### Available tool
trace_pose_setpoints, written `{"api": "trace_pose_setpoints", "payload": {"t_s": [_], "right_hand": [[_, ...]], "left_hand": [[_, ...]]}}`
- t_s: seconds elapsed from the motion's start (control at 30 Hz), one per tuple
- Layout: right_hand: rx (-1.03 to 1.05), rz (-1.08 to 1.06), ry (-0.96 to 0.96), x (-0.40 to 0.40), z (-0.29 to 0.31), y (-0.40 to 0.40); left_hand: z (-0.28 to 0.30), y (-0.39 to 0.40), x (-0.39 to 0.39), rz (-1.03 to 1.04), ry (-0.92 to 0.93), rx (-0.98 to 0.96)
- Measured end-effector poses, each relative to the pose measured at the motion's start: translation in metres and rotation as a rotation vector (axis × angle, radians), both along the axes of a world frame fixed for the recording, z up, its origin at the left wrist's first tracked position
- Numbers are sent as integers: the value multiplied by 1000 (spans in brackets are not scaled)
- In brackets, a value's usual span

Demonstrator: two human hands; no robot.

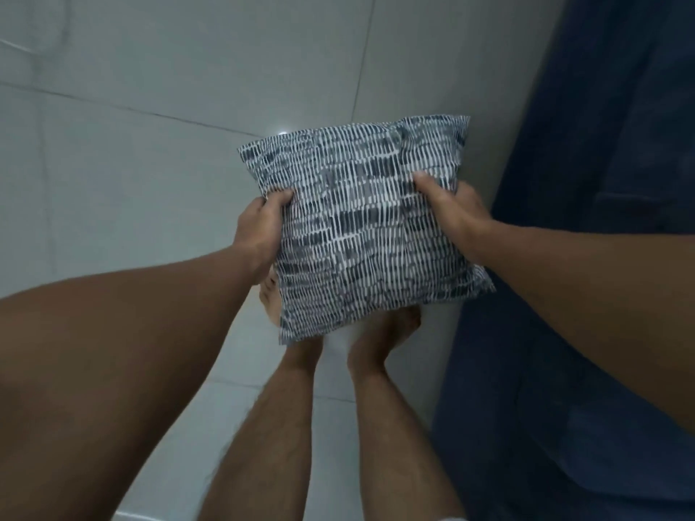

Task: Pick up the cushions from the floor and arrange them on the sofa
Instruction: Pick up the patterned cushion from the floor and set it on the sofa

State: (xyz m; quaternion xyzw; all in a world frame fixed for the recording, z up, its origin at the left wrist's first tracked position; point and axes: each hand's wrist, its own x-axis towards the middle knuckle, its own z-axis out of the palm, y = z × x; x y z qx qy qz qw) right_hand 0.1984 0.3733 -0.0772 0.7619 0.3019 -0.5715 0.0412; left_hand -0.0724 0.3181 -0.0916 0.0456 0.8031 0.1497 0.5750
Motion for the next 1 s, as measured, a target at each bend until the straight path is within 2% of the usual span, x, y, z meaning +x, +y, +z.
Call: {"api": "trace_pose_setpoints", "payload": {"t_s": [0.23,0.43,0.57,0.77,0.9,1.0], "right_hand": [[52,-100,-60,-14,85,28],[70,-203,-35,-21,168,54],[152,-151,-37,-28,232,65],[275,-91,-2,-27,318,74],[270,-145,19,-21,367,83],[287,-171,36,-21,407,93]], "left_hand": [[87,39,-22,-149,111,93],[172,68,-38,-148,192,173],[235,77,-49,-147,204,199],[327,86,-69,-145,135,244],[389,109,-71,-83,15,248],[438,126,-64,-135,-43,275]]}}
